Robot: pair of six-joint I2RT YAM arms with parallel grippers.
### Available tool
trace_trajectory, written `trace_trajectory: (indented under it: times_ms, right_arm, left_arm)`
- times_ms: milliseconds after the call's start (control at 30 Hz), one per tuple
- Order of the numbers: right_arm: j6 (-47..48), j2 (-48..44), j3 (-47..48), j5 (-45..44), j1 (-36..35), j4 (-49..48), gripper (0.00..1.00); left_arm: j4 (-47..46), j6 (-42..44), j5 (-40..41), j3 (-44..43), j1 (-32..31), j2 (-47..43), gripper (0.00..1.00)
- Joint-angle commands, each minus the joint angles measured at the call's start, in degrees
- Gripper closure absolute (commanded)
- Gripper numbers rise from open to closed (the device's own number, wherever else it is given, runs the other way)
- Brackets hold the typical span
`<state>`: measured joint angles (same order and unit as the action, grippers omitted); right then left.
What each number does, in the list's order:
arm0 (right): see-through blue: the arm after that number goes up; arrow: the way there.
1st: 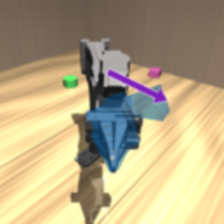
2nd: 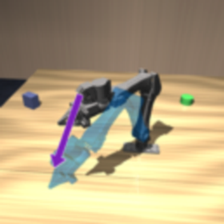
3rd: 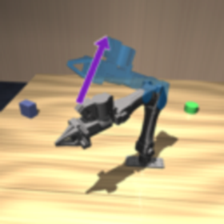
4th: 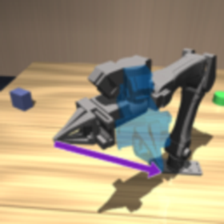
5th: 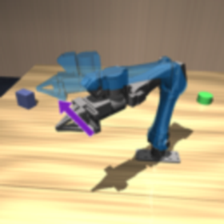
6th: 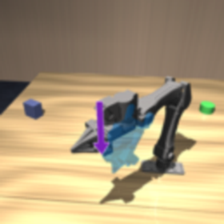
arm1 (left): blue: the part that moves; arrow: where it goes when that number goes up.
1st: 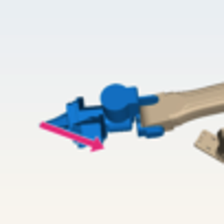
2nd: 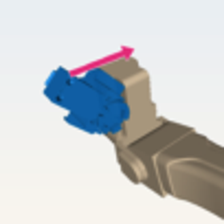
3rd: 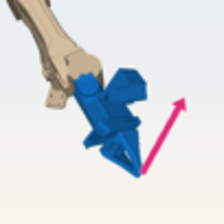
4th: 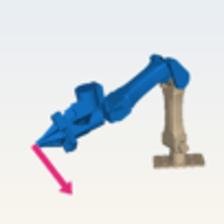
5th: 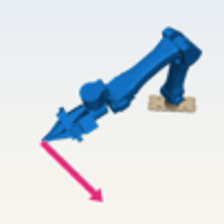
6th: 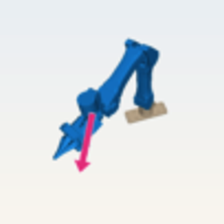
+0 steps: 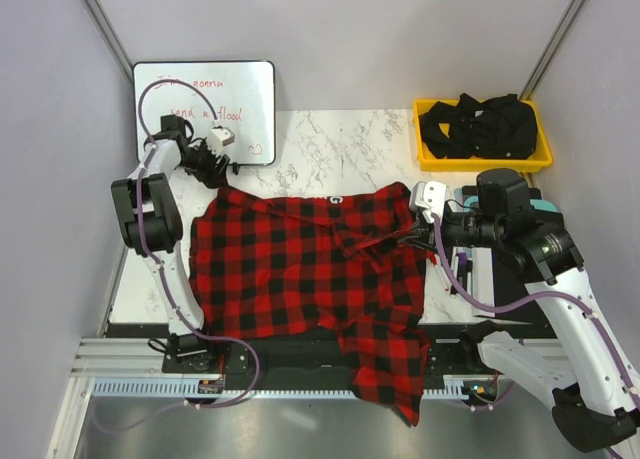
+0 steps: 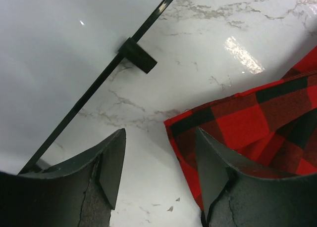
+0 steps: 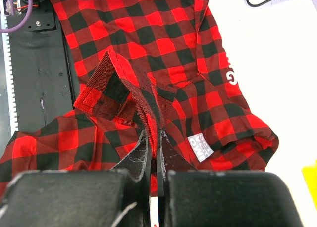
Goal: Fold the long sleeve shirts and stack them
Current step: Fold the shirt
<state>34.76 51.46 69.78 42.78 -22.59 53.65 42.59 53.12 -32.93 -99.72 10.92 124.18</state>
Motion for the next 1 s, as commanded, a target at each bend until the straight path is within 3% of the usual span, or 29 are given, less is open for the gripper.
trace_trajectory:
  times_ms: [0,300,500,667,700,733,800,967]
  right_arm:
    - [0.0,0.0,2.3,-0.1,0.2,-1.1,1.00]
    - [0.3,0.2,2.3,-0.2,0.2,-1.2,1.00]
    - [0.0,0.0,1.9,-0.6,0.2,-1.4,1.00]
    - [-0.4,-0.2,1.7,-0.8,0.2,-2.2,1.00]
    - [-0.5,-0.2,1.8,-1.3,0.2,-2.4,1.00]
    - [-1.1,-0.2,1.8,-1.7,0.3,-2.8,1.00]
    - [-1.5,0.0,1.9,-2.7,0.2,-4.0,1.00]
    - [-3.7,1.4,3.3,-6.5,0.5,-9.3,1.00]
  left_arm:
    - [1.9,2.9,1.4,-3.4,-1.6,1.6,0.35]
    - [3.3,4.4,3.6,-5.1,-1.9,4.5,0.35]
    - [7.9,6.4,1.5,-5.5,-1.7,3.4,0.46]
    - [10.3,7.2,-2.5,-5.4,-1.7,1.5,0.73]
    - [10.5,7.2,-2.8,-5.6,-1.7,1.3,0.87]
    - [10.4,7.0,-3.0,-5.7,-1.8,1.0,0.91]
    - [10.3,6.4,-4.1,-6.5,-1.4,0.4,0.98]
    - [10.2,4.4,-5.1,-9.1,-1.2,-0.5,0.98]
